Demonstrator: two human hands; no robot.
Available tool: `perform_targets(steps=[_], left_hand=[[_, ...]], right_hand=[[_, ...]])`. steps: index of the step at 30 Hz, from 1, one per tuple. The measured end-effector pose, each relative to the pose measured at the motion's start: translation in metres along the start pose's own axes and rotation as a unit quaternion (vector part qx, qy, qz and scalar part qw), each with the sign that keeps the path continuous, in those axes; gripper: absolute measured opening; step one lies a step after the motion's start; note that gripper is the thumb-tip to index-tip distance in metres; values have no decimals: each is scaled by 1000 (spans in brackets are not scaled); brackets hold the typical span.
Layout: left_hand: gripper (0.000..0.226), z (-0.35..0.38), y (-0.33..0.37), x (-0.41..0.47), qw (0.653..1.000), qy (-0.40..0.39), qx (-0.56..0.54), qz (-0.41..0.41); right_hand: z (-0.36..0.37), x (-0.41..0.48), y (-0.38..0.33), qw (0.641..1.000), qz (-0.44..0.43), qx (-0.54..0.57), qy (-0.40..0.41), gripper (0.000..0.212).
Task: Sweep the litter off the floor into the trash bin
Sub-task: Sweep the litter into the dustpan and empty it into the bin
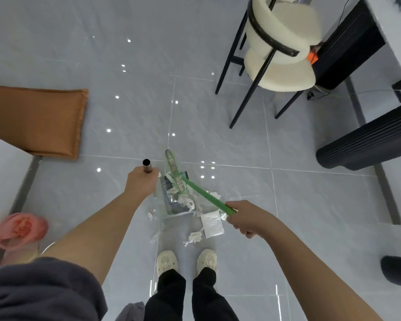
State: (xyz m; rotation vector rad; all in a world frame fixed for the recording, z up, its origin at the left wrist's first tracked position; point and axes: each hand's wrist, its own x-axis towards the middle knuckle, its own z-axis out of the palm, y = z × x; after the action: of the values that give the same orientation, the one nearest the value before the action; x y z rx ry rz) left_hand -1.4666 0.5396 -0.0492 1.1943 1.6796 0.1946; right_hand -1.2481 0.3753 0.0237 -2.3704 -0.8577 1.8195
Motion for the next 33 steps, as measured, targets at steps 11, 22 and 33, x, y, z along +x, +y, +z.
perform_targets(steps=[11,22,33], left_hand=[[32,-5,86,-96,996,-9,33,77],[19,85,102,-189,995,4,5,100],[18,232,124,-289,993,-1,-17,121]], right_hand=[[-40,-104,29,996,-5,54,65,43],[-111,-173,154,996,-25,13,79,39],[-170,-219,324,994,-33,22,100,51]])
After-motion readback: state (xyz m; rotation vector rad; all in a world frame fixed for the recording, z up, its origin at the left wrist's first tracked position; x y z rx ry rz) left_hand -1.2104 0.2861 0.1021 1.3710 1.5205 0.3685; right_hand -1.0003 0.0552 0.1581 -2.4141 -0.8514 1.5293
